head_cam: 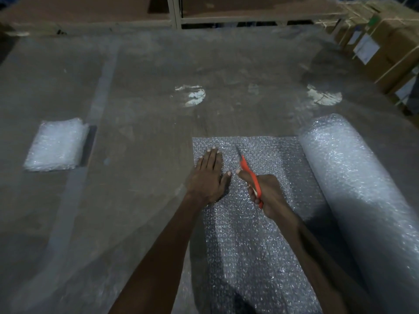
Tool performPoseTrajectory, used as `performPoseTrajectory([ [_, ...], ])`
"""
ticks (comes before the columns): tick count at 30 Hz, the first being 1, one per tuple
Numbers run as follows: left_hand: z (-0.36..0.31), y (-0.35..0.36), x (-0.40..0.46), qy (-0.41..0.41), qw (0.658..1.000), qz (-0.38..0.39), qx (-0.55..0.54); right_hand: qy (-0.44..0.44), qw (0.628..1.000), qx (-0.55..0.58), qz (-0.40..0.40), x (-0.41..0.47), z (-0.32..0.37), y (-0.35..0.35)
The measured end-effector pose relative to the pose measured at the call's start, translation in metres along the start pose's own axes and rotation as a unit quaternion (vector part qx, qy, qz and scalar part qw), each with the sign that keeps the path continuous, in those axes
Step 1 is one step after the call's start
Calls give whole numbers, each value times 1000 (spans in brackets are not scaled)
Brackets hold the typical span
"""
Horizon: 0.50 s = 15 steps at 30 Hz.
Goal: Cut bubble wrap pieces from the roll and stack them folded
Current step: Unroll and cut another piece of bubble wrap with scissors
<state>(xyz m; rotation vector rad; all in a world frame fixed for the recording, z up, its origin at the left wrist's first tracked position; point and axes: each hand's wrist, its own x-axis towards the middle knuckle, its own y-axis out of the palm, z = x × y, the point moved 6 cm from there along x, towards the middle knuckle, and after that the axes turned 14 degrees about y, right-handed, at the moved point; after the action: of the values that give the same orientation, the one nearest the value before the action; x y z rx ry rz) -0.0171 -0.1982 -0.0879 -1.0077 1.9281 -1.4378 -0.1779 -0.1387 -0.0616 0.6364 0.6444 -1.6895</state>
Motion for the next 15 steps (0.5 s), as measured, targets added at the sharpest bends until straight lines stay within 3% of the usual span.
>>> performPoseTrajectory([
  [15, 0, 1, 0, -2, 1000, 1, 3, -6, 1000, 4, 12, 8, 11, 5],
])
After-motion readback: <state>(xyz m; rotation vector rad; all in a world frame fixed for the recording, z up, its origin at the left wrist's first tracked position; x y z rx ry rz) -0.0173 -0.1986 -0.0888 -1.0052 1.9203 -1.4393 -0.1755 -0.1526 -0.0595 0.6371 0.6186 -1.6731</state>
